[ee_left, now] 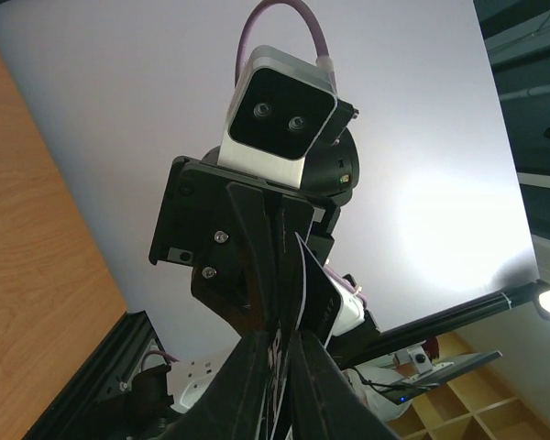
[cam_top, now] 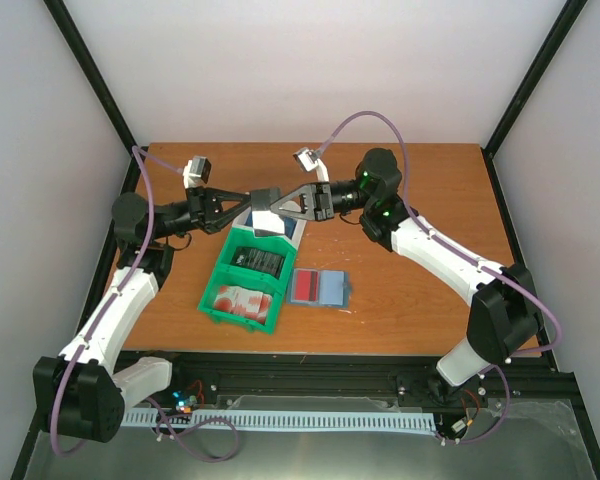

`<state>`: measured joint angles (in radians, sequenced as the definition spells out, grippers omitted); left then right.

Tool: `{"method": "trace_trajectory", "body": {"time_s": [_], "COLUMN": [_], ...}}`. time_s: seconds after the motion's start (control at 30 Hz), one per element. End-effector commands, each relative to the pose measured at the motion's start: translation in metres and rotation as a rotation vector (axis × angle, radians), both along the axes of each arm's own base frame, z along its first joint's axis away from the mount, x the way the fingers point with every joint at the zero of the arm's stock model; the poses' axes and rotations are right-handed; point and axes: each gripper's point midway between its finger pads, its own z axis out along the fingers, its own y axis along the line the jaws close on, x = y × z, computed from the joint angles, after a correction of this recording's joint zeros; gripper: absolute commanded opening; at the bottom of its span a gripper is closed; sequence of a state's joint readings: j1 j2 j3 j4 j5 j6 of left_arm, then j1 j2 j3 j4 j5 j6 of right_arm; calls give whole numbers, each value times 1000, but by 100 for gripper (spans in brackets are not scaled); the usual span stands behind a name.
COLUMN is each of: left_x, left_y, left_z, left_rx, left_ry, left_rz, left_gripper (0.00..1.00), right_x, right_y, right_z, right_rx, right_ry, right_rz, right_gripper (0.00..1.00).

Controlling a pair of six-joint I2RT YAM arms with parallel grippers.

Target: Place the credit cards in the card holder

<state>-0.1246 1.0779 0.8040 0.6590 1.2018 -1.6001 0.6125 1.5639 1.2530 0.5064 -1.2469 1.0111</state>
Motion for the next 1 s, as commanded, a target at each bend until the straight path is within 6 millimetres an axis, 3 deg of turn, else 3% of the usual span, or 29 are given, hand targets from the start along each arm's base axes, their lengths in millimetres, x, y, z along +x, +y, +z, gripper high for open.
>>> {"method": "trace_trajectory", "body": {"time_s": [0.0,0.33,0.83,0.97], "left_x": [2,13,-5,-3], "left_y": [0,-2,-5,-3], "left_z": [-6,-20,-21,-18], "left_rx": [-3,113,166,171], "left_ry": [32,17,-126,-131], "left_rz": [-8,9,-54,-37], "left_gripper": [11,11,14,3], "right_x": [-28,-23,29,44], "right_y": [-7,0,23,24], "right_z": [26,29,18,6], "right_rx": [71,70,25,1], "right_ry": [-114,-85,133,187], "right_rz": [62,49,-123,-191], "right_gripper": [3,3,3,3]}}
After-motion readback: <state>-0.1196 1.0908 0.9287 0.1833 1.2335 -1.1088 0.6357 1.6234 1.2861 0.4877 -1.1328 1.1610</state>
